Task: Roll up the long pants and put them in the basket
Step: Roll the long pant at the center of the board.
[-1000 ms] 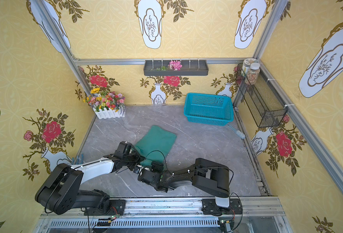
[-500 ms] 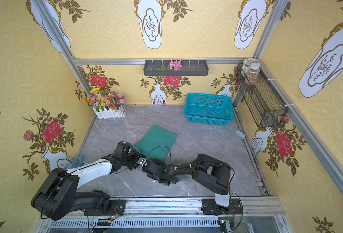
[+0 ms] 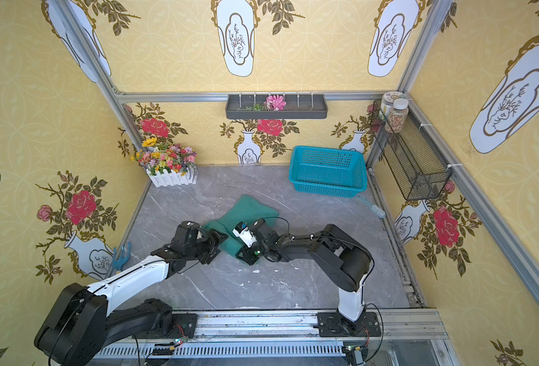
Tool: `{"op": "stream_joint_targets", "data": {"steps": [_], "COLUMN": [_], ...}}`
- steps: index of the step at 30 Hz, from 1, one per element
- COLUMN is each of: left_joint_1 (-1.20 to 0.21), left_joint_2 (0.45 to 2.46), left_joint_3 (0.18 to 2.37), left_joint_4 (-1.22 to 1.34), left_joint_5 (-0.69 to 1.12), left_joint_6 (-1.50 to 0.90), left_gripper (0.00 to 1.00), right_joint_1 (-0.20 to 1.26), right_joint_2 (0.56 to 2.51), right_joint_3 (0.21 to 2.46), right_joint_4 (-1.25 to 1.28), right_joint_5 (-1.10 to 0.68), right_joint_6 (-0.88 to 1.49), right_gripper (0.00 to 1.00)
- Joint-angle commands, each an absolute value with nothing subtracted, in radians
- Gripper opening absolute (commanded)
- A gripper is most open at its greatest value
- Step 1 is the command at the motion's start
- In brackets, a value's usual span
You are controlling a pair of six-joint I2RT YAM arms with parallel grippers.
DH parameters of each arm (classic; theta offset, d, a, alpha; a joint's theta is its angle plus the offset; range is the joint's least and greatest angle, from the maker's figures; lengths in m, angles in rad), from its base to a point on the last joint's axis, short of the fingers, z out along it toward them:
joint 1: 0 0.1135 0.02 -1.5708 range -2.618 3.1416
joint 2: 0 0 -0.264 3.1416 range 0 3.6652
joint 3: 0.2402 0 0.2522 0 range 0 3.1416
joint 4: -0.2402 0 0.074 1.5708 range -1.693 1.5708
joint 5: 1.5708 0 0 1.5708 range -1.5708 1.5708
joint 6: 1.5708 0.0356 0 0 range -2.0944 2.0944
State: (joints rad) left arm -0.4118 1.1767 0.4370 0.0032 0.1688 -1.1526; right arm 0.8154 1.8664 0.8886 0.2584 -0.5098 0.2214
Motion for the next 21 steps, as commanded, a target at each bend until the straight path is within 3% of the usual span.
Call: {"op": "stream_joint_targets", "data": {"steps": [1, 16, 21], "left_joint_1": [-0.411, -0.411, -0.411], "left_joint_2": [1.187, 1.341, 1.403], "left_joint_3": [0.419, 0.455, 0.496], "left_joint_4": [-0.002, 0.032, -0.066], "left_joint_5": [0.191, 0.209, 0.171], "left_joint_6": [-1.143, -1.131, -1.126], "left_gripper": [0.78, 0.79, 0.69], "right_joint_1": [0.788, 0.771, 0.755], "right_joint_2": [1.9, 1.963, 1.964], "right_joint_3": [0.887, 0.937, 0.926], "right_joint_4": [0.138, 0.104, 0.136], "right_joint_5": [-0.745, -0.907, -0.932], "right_joint_6": [0.327, 0.347, 0.384], "right_gripper": [0.1, 0.1, 0.15]}}
